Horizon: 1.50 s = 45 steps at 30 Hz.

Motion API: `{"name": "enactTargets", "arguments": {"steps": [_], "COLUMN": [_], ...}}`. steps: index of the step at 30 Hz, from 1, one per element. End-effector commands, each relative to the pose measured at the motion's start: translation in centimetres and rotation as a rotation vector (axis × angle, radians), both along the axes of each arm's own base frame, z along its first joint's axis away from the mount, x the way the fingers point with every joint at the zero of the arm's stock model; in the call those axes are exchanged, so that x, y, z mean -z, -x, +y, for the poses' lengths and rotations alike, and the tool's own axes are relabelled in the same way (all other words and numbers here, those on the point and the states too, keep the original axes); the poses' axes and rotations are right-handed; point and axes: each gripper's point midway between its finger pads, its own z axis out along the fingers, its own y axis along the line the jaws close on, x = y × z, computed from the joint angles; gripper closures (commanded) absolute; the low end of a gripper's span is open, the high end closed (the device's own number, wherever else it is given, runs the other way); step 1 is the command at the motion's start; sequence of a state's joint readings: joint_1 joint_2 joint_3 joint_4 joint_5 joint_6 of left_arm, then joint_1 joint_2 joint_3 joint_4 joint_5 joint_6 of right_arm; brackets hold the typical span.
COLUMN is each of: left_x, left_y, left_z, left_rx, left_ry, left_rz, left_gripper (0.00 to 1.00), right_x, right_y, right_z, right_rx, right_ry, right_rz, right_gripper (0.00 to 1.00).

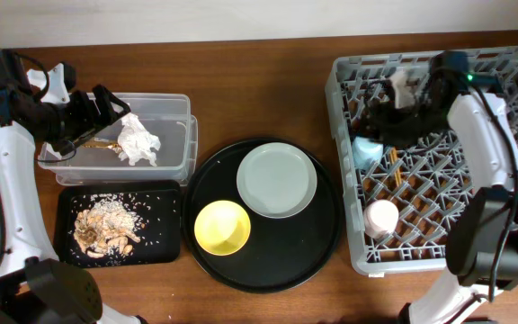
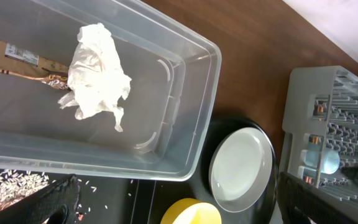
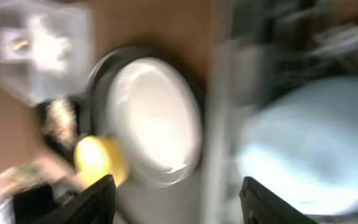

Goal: Sort waste into correct bins and load items into the dishwasher rack
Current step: 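Carry the second chopstick with the right gripper into the rack, then reach the right gripper to the yellow bowl and grasp its rim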

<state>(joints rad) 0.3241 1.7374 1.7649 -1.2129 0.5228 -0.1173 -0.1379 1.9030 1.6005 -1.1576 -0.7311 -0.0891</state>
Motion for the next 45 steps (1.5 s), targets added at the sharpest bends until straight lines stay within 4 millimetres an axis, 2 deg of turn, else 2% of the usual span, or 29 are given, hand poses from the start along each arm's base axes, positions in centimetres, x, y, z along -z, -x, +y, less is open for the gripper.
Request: {"name": "enactTargets", "arguments": {"steps": [1, 4, 7, 12, 15, 17, 20, 22, 23, 25, 29, 33, 37, 38, 43, 45], "left_x": [-0.2, -0.2, -0.2, -0.2, -0.2, -0.2, -0.2, -0.2, -0.2, -0.2, -0.2, -0.2, -0.2, -0.2, -0.2, -0.2], "left_y": [0.0, 0.0, 0.0, 0.0, 0.0, 0.0, 0.0, 0.0, 0.0, 0.0, 0.0, 0.0, 0.0, 0.0, 0.0, 0.0], "left_z": [0.2, 0.2, 0.2, 0.2, 0.2, 0.2, 0.2, 0.2, 0.2, 0.2, 0.2, 0.2, 0.2, 0.2, 0.2, 0.2], "left_rx": [-0.006, -0.007, -0.007, -0.007, -0.007, -0.007, -0.007, -0.007, -0.007, -0.007, -0.007, -0.007, -0.007, -0.007, -0.007, -0.007], "left_ry": [0.002, 0.002, 0.002, 0.002, 0.002, 0.002, 0.002, 0.002, 0.002, 0.002, 0.002, 0.002, 0.002, 0.002, 0.002, 0.002], "left_rz": [-0.003, -0.004, -0.003, -0.004, -0.003, -0.004, -0.004, -0.004, -0.004, -0.004, -0.003, -0.004, -0.004, -0.004, -0.004, -0.004], "left_gripper": [0.01, 0.01, 0.01, 0.01, 0.01, 0.01, 0.01, 0.01, 0.01, 0.00, 0.01, 0.01, 0.00, 0.01, 0.01, 0.01], "right_x": [-1.5, -1.5, -1.2, -0.7, 1.2, 2.7, 3.7, 3.8, 3.9, 4.8, 7.5, 9.9, 11.1, 11.5, 12.4, 12.6], "right_y": [2.9, 5.2, 8.4, 13.9, 16.5, 17.3, 17.4, 17.9, 18.6, 19.3, 19.1, 19.1, 19.6, 19.9, 20.3, 20.6], "right_z": [6.6, 11.5, 17.2, 24.9, 28.0, 29.4, 31.9, 33.4, 34.3, 35.0, 34.6, 34.1, 33.2, 32.8, 31.9, 31.4], "right_rx": [-0.166, -0.309, -0.489, -0.756, -0.840, -0.862, -0.856, -0.873, -0.891, -0.912, -0.924, -0.937, -0.932, -0.934, -0.944, -0.949], "right_ry": [-0.184, -0.175, -0.148, -0.110, 0.046, 0.211, 0.399, 0.430, 0.418, 0.433, 0.487, 0.526, 0.549, 0.558, 0.577, 0.587], "right_rz": [0.053, 0.070, 0.064, -0.014, -0.067, -0.154, -0.336, -0.411, -0.431, -0.439, -0.396, -0.352, -0.310, -0.296, -0.267, -0.253], "right_gripper": [0.34, 0.34, 0.34, 0.35, 0.35, 0.35, 0.35, 0.36, 0.41, 0.46, 0.57, 0.59, 0.60, 0.65, 0.69, 0.75]}}
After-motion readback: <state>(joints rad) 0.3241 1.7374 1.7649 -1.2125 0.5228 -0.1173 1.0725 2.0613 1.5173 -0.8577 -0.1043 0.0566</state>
